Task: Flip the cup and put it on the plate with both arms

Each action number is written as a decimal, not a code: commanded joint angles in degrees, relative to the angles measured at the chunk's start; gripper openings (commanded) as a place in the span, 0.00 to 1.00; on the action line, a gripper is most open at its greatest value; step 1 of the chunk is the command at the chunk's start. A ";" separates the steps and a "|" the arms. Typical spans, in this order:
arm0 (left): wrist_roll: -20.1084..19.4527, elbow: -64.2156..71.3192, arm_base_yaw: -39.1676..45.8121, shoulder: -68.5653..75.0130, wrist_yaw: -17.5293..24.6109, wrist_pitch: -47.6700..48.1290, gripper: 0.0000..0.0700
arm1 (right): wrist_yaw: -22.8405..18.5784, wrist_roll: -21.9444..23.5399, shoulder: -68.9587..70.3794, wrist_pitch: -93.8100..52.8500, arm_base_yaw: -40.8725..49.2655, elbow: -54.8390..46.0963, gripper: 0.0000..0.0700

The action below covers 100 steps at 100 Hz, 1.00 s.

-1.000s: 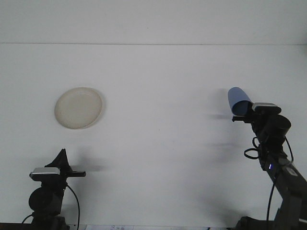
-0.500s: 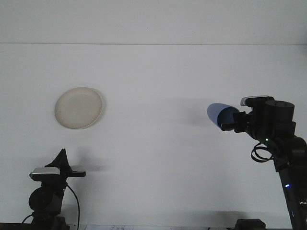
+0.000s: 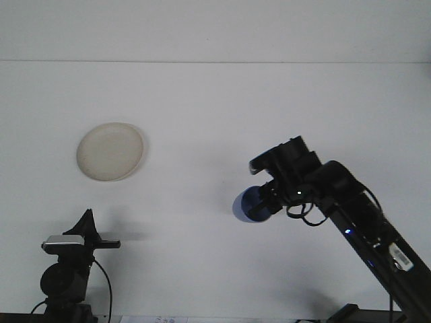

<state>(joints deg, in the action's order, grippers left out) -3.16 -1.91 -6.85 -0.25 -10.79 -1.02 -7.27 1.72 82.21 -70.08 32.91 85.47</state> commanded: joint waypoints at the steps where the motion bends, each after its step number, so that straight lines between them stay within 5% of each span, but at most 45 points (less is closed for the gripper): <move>1: -0.46 1.11 0.09 0.07 -0.22 -0.76 0.02 | 0.31 -0.59 3.21 -0.52 2.78 1.64 0.00; 78: -0.46 1.11 0.09 0.07 -0.22 -0.76 0.02 | 1.75 -1.73 17.64 1.42 15.15 1.62 0.02; 87: -0.46 1.11 0.09 0.07 -0.22 -0.76 0.02 | 1.75 -1.66 17.64 1.11 15.15 1.62 0.10; 100: -0.46 1.11 0.09 0.07 -0.22 -0.76 0.02 | 1.73 -1.51 17.64 1.01 15.15 1.62 0.35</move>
<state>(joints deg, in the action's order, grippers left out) -3.16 -1.91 -6.85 -0.25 -10.79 -1.04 -5.58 0.36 98.72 -69.01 47.31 85.67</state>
